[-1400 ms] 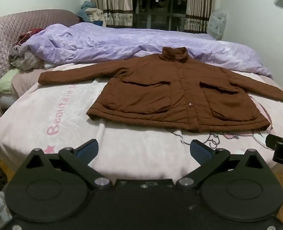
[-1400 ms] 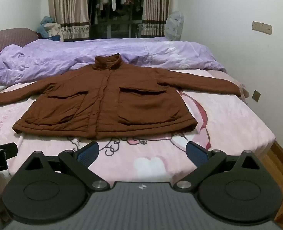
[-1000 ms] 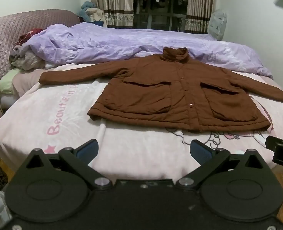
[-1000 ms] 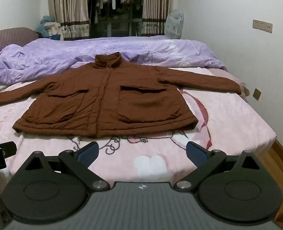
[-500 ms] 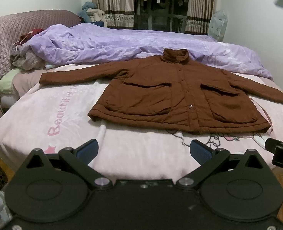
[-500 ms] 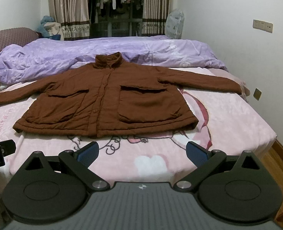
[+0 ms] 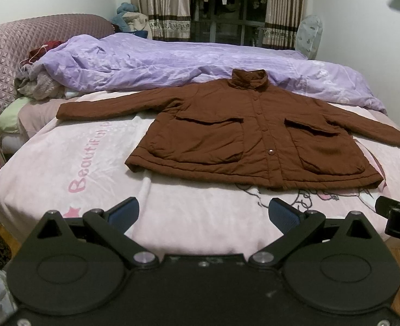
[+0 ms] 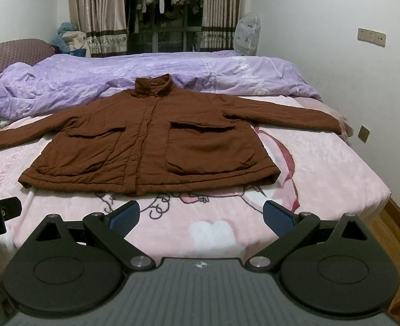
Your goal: Fold large clothes
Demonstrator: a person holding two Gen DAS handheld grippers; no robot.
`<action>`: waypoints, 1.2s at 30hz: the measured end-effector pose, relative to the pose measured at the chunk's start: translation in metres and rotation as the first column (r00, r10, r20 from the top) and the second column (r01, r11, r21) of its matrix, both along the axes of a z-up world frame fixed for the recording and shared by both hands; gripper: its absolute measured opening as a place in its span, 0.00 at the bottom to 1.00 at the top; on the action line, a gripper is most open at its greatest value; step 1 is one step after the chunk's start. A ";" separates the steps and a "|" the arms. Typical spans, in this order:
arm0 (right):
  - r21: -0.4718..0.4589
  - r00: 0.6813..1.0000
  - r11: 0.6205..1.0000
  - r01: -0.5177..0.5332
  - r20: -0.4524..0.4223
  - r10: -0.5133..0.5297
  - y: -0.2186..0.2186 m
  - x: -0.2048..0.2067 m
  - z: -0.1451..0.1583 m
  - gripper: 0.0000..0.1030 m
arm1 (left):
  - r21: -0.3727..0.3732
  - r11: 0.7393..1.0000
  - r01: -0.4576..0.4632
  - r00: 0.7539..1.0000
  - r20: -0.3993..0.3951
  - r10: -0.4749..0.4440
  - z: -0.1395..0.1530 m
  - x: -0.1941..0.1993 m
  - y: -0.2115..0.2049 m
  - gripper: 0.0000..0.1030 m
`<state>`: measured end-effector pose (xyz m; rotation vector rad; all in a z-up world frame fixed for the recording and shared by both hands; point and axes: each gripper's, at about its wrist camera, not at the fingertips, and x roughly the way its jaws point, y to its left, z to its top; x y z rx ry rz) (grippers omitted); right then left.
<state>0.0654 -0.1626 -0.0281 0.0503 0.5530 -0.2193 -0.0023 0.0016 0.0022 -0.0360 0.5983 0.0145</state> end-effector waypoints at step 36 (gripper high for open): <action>-0.003 1.000 1.000 -0.001 0.003 0.001 0.005 0.002 0.000 1.00 | -0.002 1.000 0.003 1.000 0.005 -0.003 0.001 0.000 0.000 1.00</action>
